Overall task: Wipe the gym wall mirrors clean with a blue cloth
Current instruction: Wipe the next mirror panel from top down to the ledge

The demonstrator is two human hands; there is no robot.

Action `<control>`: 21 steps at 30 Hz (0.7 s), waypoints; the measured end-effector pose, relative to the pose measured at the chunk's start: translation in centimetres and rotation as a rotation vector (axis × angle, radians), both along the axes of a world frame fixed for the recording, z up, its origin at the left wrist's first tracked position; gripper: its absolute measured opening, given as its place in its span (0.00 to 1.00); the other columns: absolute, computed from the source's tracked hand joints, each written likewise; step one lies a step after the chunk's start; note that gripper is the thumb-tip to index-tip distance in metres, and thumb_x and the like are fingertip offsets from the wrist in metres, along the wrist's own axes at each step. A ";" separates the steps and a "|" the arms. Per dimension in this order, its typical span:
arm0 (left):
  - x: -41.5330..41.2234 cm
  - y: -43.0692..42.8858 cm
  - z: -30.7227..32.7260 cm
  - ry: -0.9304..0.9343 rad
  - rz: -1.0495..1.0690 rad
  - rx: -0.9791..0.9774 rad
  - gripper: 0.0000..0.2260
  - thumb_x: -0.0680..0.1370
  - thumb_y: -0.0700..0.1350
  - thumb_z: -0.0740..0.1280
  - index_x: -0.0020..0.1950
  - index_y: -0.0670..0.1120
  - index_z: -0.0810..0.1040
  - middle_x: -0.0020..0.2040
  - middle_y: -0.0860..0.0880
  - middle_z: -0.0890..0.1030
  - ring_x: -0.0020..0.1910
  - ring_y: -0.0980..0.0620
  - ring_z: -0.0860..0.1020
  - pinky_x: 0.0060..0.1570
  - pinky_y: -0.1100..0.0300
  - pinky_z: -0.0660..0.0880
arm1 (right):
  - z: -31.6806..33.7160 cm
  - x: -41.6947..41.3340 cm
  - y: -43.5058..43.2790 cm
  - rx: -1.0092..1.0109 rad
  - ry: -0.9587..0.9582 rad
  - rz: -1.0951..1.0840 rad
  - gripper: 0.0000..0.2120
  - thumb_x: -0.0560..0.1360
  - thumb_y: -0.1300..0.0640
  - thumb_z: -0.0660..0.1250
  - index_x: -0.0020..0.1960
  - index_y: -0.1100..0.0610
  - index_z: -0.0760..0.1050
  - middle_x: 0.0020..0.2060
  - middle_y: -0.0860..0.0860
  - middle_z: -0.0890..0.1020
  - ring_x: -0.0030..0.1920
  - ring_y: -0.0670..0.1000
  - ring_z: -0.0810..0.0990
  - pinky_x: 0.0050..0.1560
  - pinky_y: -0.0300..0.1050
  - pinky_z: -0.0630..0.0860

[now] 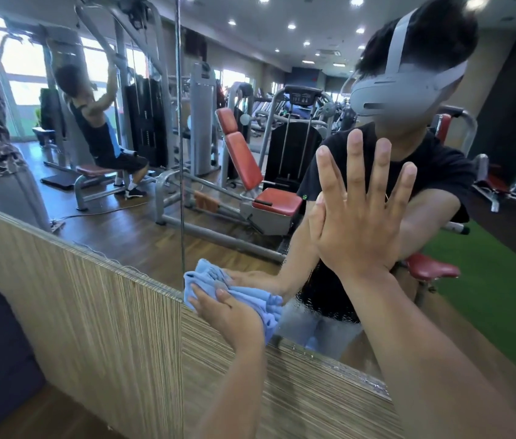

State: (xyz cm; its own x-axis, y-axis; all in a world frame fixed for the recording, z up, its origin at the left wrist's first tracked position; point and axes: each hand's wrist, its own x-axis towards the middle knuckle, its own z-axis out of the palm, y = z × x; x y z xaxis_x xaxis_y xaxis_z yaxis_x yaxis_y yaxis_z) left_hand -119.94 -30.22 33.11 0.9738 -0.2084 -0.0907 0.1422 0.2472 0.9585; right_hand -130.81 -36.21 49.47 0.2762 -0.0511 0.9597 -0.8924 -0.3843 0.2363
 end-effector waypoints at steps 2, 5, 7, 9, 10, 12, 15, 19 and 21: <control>1.0 0.0 1.2 0.053 0.014 -0.019 0.23 0.87 0.44 0.52 0.82 0.51 0.53 0.83 0.48 0.48 0.82 0.48 0.45 0.77 0.52 0.50 | 0.0 -0.1 -0.1 0.002 -0.001 -0.006 0.27 0.83 0.54 0.56 0.82 0.50 0.61 0.81 0.57 0.62 0.79 0.64 0.61 0.77 0.70 0.55; 2.1 -0.1 4.1 0.072 0.067 -0.053 0.23 0.87 0.45 0.53 0.82 0.49 0.55 0.83 0.45 0.51 0.82 0.46 0.49 0.77 0.50 0.52 | 0.0 0.0 -0.1 -0.003 -0.003 -0.009 0.28 0.82 0.54 0.57 0.82 0.50 0.60 0.81 0.57 0.62 0.80 0.64 0.60 0.78 0.69 0.53; 3.3 -0.4 6.8 0.020 0.089 -0.095 0.23 0.87 0.47 0.53 0.82 0.50 0.56 0.82 0.45 0.54 0.81 0.44 0.53 0.78 0.48 0.54 | 0.0 0.1 -0.1 0.005 -0.004 0.005 0.28 0.82 0.54 0.56 0.83 0.49 0.59 0.81 0.57 0.61 0.80 0.63 0.59 0.79 0.68 0.50; 4.8 -1.0 10.5 -0.079 0.079 -0.183 0.24 0.85 0.50 0.53 0.82 0.52 0.57 0.82 0.47 0.55 0.80 0.45 0.55 0.78 0.44 0.55 | 0.0 0.1 -0.1 0.019 0.000 0.014 0.29 0.82 0.55 0.54 0.83 0.49 0.58 0.81 0.56 0.60 0.80 0.63 0.58 0.79 0.68 0.48; 5.3 -1.2 12.8 -0.138 0.079 -0.231 0.24 0.85 0.50 0.54 0.81 0.52 0.57 0.82 0.47 0.56 0.80 0.45 0.55 0.78 0.42 0.56 | -0.1 0.1 -0.1 0.024 0.001 0.016 0.29 0.82 0.55 0.53 0.83 0.49 0.57 0.81 0.56 0.60 0.80 0.63 0.58 0.79 0.68 0.48; 5.8 -1.3 18.0 -0.279 0.097 -0.246 0.23 0.85 0.47 0.55 0.81 0.51 0.59 0.82 0.47 0.56 0.81 0.45 0.54 0.79 0.42 0.52 | 0.0 0.0 0.0 0.034 0.005 0.023 0.30 0.82 0.55 0.54 0.83 0.49 0.57 0.81 0.57 0.60 0.80 0.64 0.58 0.78 0.69 0.50; 5.5 -1.3 23.1 -0.421 0.089 -0.174 0.22 0.86 0.43 0.54 0.81 0.53 0.58 0.83 0.48 0.50 0.82 0.45 0.46 0.78 0.49 0.48 | 0.0 -0.1 0.1 0.044 0.024 0.019 0.30 0.81 0.54 0.54 0.83 0.50 0.57 0.81 0.57 0.59 0.80 0.65 0.58 0.78 0.70 0.50; 5.2 -0.9 19.8 -0.546 0.092 -0.129 0.23 0.86 0.42 0.55 0.81 0.51 0.57 0.83 0.48 0.50 0.82 0.46 0.46 0.76 0.57 0.46 | 0.0 -0.1 0.1 0.044 0.025 0.016 0.30 0.82 0.54 0.56 0.83 0.50 0.57 0.81 0.57 0.59 0.80 0.65 0.58 0.78 0.70 0.51; 5.3 -0.8 15.3 -0.520 0.087 -0.102 0.23 0.86 0.41 0.55 0.81 0.49 0.58 0.83 0.46 0.51 0.81 0.47 0.47 0.74 0.63 0.44 | 0.0 0.0 0.1 0.035 0.014 0.006 0.29 0.82 0.55 0.57 0.83 0.50 0.59 0.81 0.57 0.60 0.80 0.64 0.59 0.78 0.69 0.51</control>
